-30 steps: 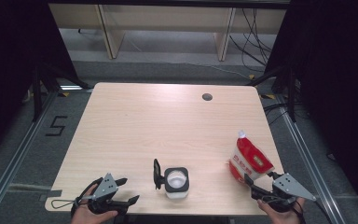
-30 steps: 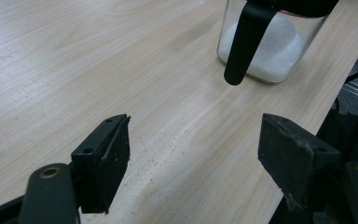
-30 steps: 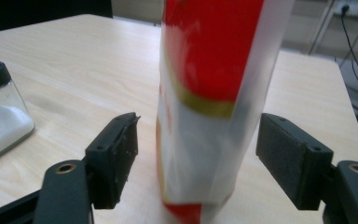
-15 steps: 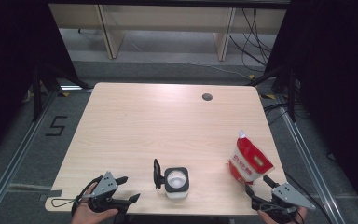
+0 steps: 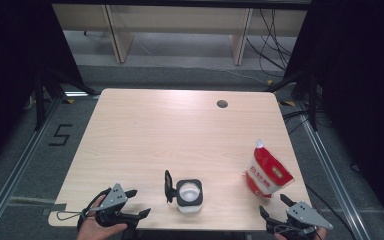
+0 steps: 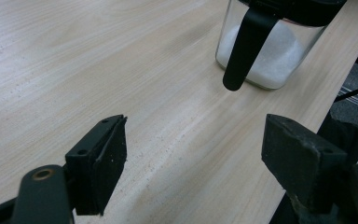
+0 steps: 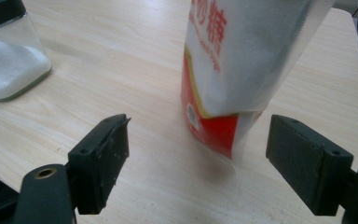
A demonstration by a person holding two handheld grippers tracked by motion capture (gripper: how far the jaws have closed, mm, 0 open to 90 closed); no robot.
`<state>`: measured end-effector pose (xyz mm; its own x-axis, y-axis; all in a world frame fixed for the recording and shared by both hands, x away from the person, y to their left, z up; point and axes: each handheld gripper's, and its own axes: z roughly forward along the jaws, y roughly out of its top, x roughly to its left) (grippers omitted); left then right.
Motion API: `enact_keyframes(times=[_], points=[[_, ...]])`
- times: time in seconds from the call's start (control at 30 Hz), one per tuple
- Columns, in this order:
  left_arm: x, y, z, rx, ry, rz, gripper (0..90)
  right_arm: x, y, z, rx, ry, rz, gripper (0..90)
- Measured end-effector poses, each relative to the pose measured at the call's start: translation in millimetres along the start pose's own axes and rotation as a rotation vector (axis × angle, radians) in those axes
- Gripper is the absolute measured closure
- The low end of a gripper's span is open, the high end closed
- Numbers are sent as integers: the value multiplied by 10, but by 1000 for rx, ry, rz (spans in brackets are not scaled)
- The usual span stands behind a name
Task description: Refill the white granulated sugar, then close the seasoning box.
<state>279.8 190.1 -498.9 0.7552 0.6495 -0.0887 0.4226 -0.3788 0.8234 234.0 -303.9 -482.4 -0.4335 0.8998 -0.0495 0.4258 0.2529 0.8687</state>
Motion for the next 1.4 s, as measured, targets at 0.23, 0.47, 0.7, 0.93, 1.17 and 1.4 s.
enact_keyframes(times=[0.23, 0.47, 0.7, 0.93, 1.17, 1.4], points=[[-6, 24, 1, -12, -9, -19, 200, 62, -13, -12, 23, 20, 4, 216], [-18, 67, -11, -13, -9, -38, 186, 72, -14, -6, 30, 15, -22, 219], [-87, 174, -59, -33, -62, 34, 453, 84, -13, 2, 42, 33, -15, 222], [-164, 372, -115, -102, -89, 78, 858, 93, -5, -6, 30, 17, -34, 230], [-237, 554, -65, -107, -104, 115, 895, 109, -1, -15, 34, 12, -31, 234], [-229, 683, -82, -118, -97, 127, 895, 95, 1, -8, 24, 10, -67, 235]])
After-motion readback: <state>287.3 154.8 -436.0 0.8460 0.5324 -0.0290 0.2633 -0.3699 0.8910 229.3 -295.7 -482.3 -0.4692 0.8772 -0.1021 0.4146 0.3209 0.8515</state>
